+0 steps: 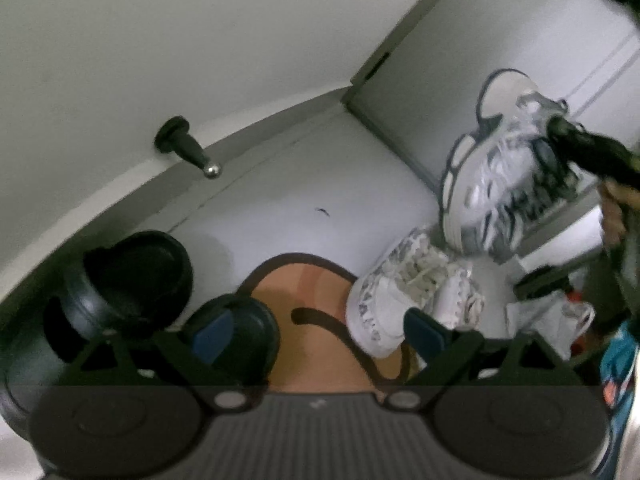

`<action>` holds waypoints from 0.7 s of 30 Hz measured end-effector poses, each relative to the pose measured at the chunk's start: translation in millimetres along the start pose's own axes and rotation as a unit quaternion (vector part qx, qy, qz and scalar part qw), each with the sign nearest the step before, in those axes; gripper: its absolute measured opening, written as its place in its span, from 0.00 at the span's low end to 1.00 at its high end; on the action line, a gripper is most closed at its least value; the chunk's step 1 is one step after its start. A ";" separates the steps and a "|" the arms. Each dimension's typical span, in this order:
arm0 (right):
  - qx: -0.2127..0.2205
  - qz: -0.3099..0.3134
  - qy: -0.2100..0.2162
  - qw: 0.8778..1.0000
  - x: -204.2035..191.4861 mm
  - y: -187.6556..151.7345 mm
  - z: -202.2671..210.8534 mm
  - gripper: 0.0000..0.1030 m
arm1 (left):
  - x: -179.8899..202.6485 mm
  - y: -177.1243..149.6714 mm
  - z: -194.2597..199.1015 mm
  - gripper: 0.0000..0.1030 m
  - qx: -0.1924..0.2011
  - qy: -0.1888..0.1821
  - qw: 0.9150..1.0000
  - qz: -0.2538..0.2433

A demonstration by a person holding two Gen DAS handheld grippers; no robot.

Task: Organize scattered shoes
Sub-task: 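Carry the grey-white running shoes with the right tool toward the wall corner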

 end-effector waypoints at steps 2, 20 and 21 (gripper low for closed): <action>-0.003 -0.010 -0.009 1.000 17.1 10.0 -19.2 0.21 | -4.5 -3.5 4.5 0.91 0.003 0.010 1.000 0.002; 0.002 0.027 -0.081 0.996 104.7 76.5 -153.3 0.20 | -17.2 -1.8 26.9 0.91 0.006 0.023 0.999 0.032; 0.002 0.027 -0.080 0.996 107.9 77.8 -155.8 0.20 | -17.2 -1.6 24.7 0.91 0.004 0.021 0.999 0.033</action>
Point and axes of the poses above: each gripper's, at about its wrist camera, not at the fingertips, and z roughly against the way its jaws point, x to its right, y to its top, the point moved 1 cm from there along -z, roughly the way its jaws point, and after that the axes turned 14 degrees about -x, right-handed, at the moved point
